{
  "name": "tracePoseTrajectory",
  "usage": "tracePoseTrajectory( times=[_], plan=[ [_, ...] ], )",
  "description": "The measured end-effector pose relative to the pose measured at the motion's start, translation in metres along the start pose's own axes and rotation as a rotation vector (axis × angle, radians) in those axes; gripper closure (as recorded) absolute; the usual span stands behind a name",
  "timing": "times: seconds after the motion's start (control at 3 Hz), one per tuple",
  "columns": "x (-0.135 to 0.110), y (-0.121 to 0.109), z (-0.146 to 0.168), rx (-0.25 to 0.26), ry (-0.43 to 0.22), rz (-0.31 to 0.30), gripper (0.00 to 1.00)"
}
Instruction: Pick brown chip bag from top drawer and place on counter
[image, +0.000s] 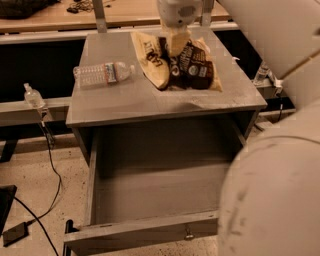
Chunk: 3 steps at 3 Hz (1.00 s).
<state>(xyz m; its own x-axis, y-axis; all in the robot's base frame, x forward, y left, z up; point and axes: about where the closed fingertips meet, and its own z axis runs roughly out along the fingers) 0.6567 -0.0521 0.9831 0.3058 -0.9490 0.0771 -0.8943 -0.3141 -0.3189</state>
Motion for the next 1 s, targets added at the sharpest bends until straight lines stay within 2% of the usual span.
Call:
tracePoseTrajectory(
  times=[0.33, 1.0],
  plan=[
    [-0.007, -0.030, -0.009, 0.037, 0.077, -0.021, 0.86],
    [-0.012, -0.048, -0.007, 0.097, 0.067, -0.028, 0.39]
  ],
)
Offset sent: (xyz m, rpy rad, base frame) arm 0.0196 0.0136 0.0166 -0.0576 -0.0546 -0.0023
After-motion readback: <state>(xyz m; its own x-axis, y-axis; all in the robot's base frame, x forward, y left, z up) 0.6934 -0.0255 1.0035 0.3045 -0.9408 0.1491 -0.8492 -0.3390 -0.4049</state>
